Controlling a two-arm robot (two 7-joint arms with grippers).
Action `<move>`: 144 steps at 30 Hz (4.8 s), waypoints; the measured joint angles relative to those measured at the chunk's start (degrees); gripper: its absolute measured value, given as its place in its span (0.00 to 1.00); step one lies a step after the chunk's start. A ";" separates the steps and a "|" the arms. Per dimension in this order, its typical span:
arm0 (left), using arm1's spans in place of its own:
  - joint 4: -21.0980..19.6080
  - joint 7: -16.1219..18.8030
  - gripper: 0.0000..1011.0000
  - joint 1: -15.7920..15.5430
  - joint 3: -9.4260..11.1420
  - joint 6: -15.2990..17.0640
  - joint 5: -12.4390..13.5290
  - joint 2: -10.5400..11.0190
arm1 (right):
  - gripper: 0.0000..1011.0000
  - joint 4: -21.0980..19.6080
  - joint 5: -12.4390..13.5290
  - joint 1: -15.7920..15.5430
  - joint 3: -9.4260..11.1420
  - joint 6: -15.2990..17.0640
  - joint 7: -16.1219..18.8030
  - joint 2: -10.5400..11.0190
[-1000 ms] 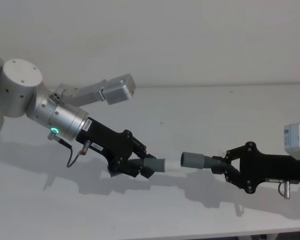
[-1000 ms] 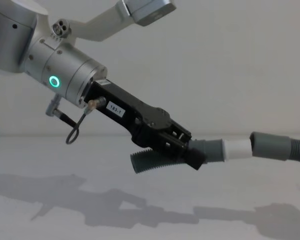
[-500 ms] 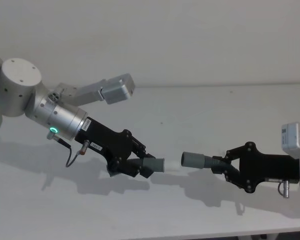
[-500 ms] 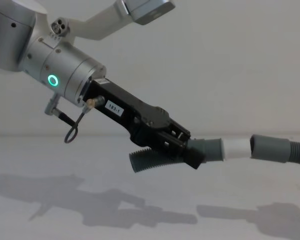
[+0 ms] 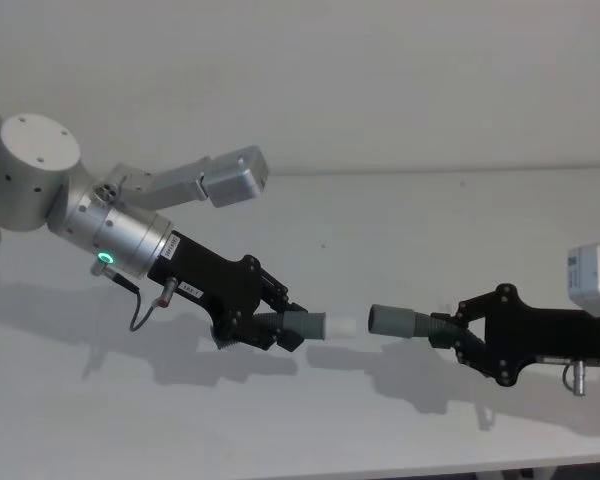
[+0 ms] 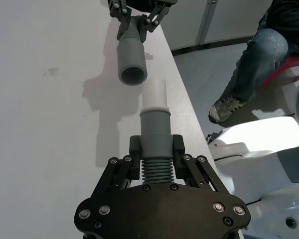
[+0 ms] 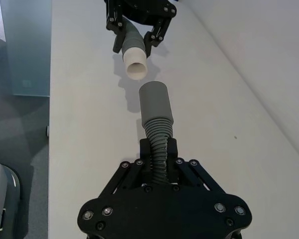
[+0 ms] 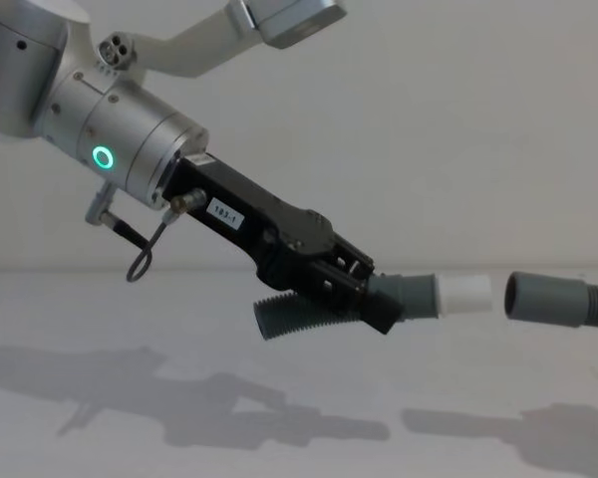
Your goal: Use both hands to pick up one end of the pipe from the table, align the ends, and insert them.
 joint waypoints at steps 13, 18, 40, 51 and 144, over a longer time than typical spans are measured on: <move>0.28 1.37 0.33 -0.56 0.95 -0.01 0.62 -0.36 | 0.15 -0.67 0.35 -0.28 0.50 0.16 0.05 0.62; 0.10 2.13 0.33 -0.70 1.26 0.22 0.81 -0.35 | 0.15 -0.68 0.36 -0.28 0.49 0.13 0.32 0.79; -1.13 3.72 0.33 -0.88 1.79 1.36 0.73 0.02 | 0.15 0.10 0.25 0.14 0.09 -0.22 0.96 0.92; -1.40 3.96 0.33 -0.97 2.04 1.68 0.44 -0.04 | 0.15 0.28 0.53 0.37 -0.11 -0.17 1.33 0.75; -3.10 3.15 0.33 -1.68 3.34 3.35 -1.19 0.20 | 0.15 2.43 2.83 1.96 -2.07 -0.91 4.03 -0.67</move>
